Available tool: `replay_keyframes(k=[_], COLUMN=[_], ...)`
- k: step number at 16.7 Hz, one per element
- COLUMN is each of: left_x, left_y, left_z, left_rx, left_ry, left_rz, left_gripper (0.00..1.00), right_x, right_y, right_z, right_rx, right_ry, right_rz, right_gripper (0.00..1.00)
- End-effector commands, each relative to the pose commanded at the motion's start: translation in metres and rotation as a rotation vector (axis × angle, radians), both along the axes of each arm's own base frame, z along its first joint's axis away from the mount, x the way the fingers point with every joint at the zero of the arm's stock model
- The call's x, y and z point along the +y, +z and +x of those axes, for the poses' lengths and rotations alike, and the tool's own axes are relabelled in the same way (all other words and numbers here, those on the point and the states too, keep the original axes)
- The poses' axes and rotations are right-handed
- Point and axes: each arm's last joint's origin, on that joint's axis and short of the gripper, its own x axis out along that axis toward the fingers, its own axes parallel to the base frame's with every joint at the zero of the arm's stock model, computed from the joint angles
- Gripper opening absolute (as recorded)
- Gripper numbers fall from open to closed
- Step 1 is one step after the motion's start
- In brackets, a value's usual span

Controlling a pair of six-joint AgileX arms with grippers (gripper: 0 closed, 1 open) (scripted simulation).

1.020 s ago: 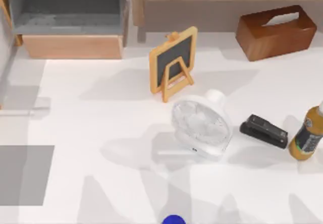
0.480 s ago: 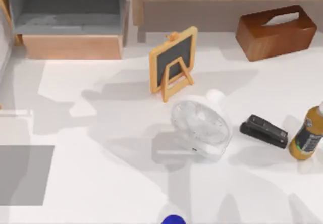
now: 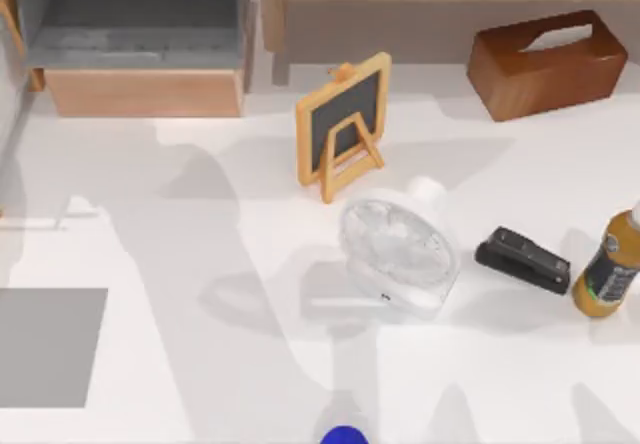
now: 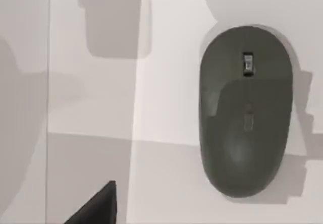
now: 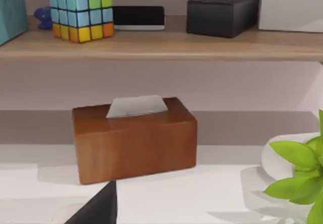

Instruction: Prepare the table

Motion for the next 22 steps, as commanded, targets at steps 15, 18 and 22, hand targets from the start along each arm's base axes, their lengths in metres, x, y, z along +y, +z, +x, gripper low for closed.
replay_keyframes(k=[15, 18, 22], left_x=[0.003, 0.003, 0.0], left_y=[-0.061, -0.068, -0.079], left_z=[0.017, 0.018, 0.02], left_rx=[0.084, 0.084, 0.083], left_ry=[0.006, 0.005, 0.0], left_rz=[-0.041, -0.041, -0.041], left_gripper=[1.0, 1.0, 1.0], right_x=[0.0, 0.0, 0.0], right_y=[0.0, 0.0, 0.0], right_z=[0.0, 0.0, 0.0], right_rx=[0.0, 0.0, 0.0], right_ry=[0.0, 0.0, 0.0], right_rz=[0.0, 0.0, 0.0], right_gripper=[1.0, 1.0, 1.0])
